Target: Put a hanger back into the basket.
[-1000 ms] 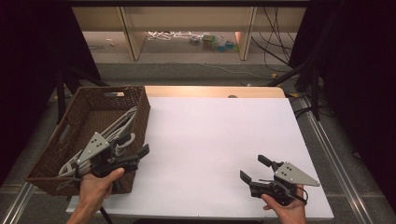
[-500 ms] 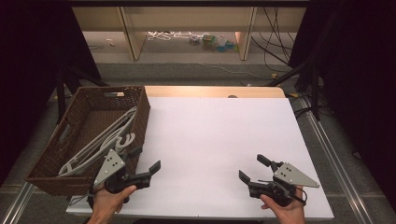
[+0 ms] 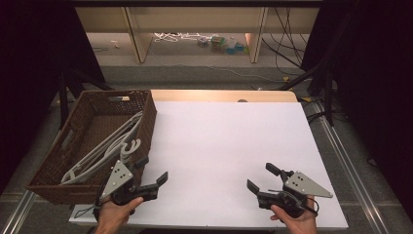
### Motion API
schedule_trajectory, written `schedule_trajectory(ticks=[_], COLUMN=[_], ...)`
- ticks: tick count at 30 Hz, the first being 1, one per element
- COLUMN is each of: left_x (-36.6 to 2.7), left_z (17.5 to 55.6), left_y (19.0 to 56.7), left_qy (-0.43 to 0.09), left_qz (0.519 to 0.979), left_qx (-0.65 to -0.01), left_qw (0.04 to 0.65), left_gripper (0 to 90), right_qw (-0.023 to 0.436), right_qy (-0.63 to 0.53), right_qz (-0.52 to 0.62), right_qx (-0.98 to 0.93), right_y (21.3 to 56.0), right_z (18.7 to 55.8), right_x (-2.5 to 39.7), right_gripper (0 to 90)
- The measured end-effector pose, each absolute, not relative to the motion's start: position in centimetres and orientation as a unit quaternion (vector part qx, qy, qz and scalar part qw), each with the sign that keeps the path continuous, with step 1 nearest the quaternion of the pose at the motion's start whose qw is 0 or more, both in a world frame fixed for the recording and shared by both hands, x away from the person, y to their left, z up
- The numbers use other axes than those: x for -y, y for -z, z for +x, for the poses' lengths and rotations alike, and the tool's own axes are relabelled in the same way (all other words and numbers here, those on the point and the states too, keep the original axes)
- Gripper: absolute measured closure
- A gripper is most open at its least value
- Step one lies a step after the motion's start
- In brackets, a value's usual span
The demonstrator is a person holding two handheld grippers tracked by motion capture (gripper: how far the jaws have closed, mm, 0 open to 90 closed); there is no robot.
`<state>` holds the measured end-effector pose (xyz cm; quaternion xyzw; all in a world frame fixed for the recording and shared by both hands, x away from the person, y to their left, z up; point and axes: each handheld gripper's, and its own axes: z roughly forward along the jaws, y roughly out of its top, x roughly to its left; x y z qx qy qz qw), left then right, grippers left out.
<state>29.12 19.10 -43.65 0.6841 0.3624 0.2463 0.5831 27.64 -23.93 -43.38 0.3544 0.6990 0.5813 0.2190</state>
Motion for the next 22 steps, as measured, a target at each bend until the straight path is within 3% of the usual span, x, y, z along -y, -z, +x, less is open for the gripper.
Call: schedule_trajectory(ticks=[22], left_x=[-19.05], left_z=[29.33], left_y=[43.82], left_qy=[-0.241], left_qz=[0.688], left_qx=[-0.363], left_qw=[0.580], left_gripper=[15.9], right_qw=[0.222], right_qy=[-0.574], right_qz=[0.358], right_qx=[-0.702], right_y=[43.58], right_z=[27.86], right_x=[24.06], right_gripper=[15.6])
